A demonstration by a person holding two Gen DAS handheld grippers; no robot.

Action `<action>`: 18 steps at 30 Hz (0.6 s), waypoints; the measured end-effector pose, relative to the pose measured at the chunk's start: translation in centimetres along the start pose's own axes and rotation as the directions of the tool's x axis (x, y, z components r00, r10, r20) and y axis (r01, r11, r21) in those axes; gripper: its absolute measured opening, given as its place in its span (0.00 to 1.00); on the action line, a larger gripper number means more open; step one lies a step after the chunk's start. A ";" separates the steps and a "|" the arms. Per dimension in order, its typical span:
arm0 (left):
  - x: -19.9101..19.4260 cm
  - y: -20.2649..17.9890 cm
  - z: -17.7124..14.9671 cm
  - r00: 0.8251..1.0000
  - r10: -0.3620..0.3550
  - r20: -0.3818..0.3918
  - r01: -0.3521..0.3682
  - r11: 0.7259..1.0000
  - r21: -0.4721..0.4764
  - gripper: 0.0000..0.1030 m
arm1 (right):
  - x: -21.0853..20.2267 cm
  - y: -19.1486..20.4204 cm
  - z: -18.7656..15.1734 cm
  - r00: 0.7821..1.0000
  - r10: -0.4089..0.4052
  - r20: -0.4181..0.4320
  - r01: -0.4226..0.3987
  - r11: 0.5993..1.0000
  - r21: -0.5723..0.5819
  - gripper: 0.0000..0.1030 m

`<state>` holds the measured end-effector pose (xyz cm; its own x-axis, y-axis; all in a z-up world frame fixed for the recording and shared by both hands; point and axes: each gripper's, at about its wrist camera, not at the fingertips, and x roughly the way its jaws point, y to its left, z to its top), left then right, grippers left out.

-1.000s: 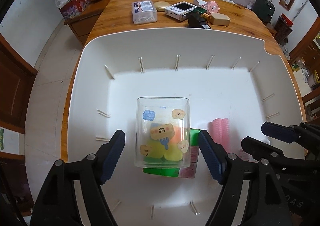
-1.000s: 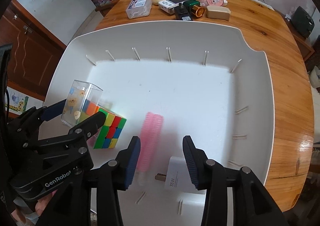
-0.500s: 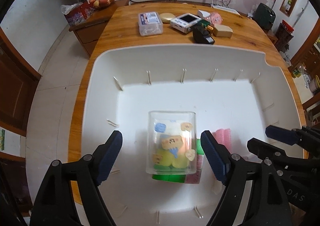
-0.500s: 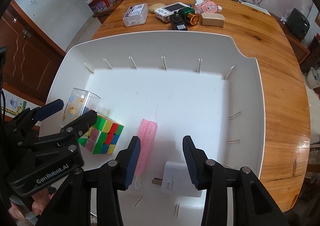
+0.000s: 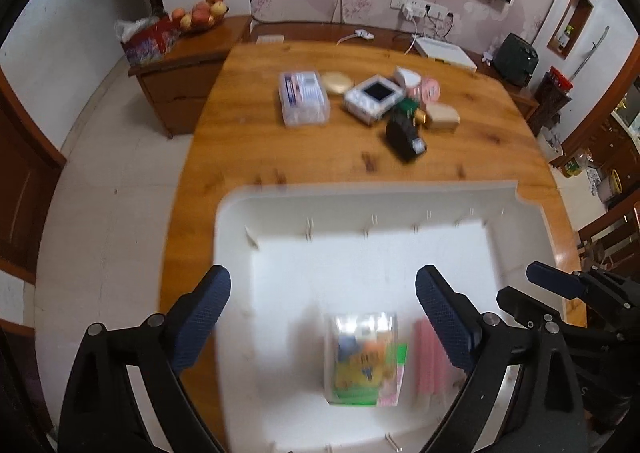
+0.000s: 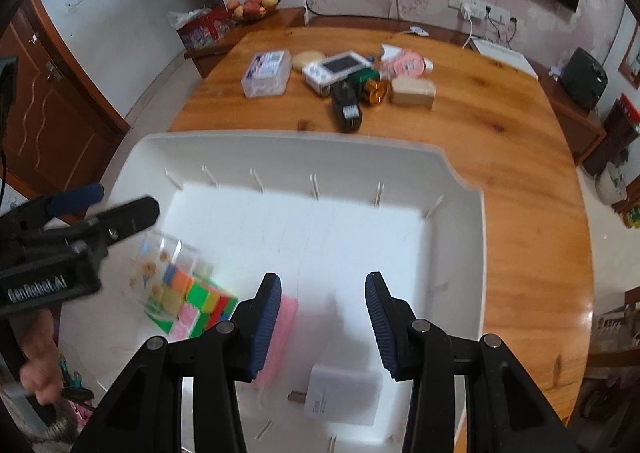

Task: Organize rigid objects
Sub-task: 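Grasp the clear toothbrush box with the left tool while the right tool grasps the black charger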

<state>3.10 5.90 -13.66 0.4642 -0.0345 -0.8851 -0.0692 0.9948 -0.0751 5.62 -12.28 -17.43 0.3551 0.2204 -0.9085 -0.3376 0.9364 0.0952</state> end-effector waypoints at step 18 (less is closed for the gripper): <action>1.4 3.4 18.6 0.990 0.123 0.069 -0.119 0.991 -0.057 0.92 | -1.4 -2.1 19.6 0.987 -0.066 0.146 0.073 0.996 -0.044 0.53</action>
<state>19.97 11.06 -6.57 0.5115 0.0949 -0.8540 -0.1743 0.9847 0.0050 22.92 -9.24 -8.39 0.4997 0.1955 -0.8438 -0.3488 0.9371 0.0106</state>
